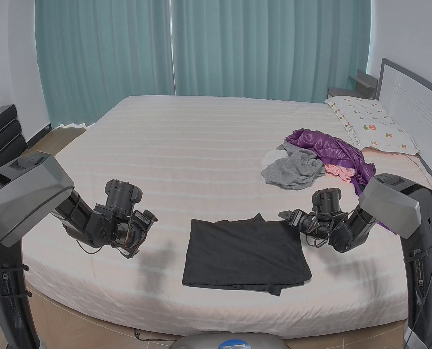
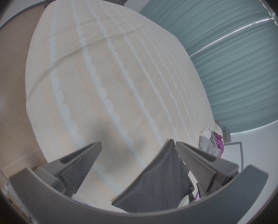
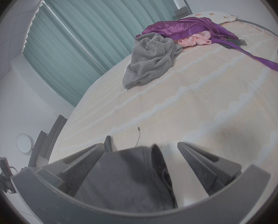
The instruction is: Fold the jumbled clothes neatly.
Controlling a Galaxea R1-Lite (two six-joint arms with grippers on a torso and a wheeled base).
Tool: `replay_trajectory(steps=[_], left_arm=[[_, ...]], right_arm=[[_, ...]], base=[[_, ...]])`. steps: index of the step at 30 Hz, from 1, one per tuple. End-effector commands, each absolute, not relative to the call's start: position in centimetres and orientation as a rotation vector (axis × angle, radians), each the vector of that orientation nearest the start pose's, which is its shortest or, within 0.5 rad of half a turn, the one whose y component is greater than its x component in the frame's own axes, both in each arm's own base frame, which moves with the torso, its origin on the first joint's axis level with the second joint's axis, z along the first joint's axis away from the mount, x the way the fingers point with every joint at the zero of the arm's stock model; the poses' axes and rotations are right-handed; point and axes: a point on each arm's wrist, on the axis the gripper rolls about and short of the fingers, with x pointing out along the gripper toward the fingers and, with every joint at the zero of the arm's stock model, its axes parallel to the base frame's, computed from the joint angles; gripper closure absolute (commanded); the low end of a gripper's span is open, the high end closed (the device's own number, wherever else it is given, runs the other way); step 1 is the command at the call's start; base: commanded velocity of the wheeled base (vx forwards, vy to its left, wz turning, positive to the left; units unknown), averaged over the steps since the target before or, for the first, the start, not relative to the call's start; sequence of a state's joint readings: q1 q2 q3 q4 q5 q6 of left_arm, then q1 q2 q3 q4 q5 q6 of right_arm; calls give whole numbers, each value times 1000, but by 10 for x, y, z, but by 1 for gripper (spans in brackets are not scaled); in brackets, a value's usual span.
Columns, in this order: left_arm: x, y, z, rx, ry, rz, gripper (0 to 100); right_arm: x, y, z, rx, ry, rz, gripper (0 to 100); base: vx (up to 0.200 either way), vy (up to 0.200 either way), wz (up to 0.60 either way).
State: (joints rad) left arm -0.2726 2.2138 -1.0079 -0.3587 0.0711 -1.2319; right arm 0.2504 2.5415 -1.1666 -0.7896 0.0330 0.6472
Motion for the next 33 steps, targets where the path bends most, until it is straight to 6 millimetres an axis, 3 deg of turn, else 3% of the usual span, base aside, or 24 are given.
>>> replay_trajectory(steps=[1, 3, 4, 20, 33], left_arm=[[366, -102, 26, -1005, 833, 344, 0], [366, -102, 25, -1004, 834, 345, 0], [366, -102, 25, -1004, 834, 345, 0], [365, -103, 24, -1001, 839, 345, 0], [365, -103, 25, -999, 839, 342, 0]], right_arm=[[442, 106, -60, 566, 652, 54, 0], [444, 106, -56, 569, 641, 56, 0], [445, 106, -54, 569, 635, 57, 100], [456, 85, -49, 594, 592, 15, 100], [458, 84, -52, 596, 588, 13, 100]], base=[[0, 0, 0], [0, 0, 0], [0, 0, 0], [0, 0, 0], [0, 0, 0]])
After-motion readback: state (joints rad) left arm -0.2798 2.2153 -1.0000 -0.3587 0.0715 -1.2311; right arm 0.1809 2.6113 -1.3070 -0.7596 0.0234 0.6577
